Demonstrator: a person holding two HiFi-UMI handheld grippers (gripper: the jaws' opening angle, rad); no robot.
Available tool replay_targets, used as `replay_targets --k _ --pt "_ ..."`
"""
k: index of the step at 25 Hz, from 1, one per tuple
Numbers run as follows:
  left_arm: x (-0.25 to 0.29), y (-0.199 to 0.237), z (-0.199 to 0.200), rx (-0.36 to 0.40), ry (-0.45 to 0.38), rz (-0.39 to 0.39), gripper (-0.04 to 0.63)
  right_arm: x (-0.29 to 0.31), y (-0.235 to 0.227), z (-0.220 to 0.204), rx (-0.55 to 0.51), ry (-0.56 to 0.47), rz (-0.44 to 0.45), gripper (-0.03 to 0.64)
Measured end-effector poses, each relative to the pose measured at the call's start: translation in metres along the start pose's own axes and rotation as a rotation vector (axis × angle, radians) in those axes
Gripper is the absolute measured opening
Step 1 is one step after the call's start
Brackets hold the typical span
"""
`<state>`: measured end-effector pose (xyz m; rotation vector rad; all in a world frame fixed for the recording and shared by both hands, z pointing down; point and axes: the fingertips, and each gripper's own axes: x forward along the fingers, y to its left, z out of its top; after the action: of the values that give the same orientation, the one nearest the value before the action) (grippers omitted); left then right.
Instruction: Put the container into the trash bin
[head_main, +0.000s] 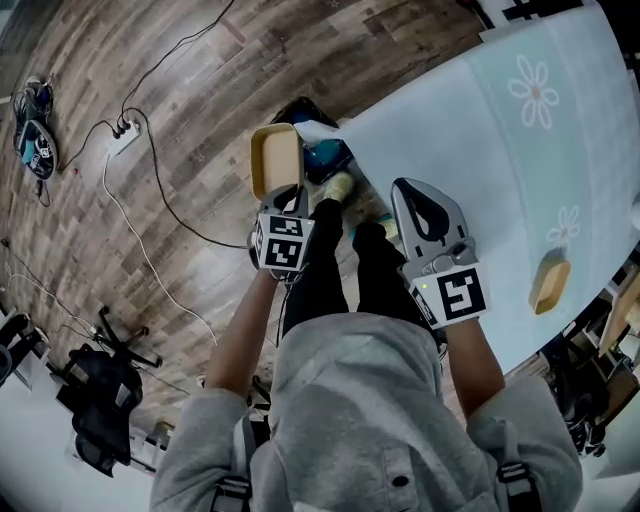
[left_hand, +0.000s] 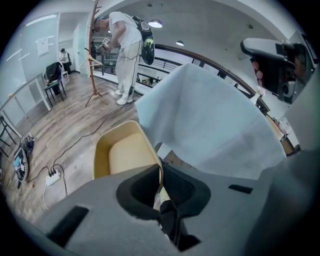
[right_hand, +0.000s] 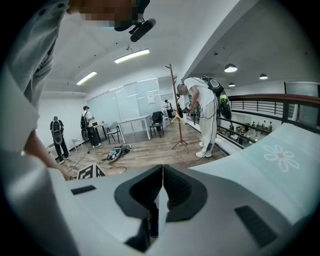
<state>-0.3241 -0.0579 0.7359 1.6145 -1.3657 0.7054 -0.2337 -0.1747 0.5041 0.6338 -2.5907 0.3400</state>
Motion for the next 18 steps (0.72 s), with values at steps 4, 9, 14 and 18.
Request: replay_targets --k 4,9,14,18 --pt "0.022 -0.001 -0.019 -0.017 0.038 -0.021 0.035 -0.001 0.006 -0.008 0.04 0.018 0.01 0.026" --pt "0.046 0.001 -0.028 0.002 0.061 -0.046 0.035 -0.003 0.004 -0.003 0.068 0.006 0.007 0.026" --pt "0.067 0.006 -0.024 0.016 0.059 -0.047 0.035 -0.008 -0.013 0.002 0.127 -0.012 -0.016 0.026" --pt "0.083 0.005 -0.027 0.013 0.071 -0.049 0.035 -0.01 -0.023 0.001 0.14 -0.01 -0.03 0.026"
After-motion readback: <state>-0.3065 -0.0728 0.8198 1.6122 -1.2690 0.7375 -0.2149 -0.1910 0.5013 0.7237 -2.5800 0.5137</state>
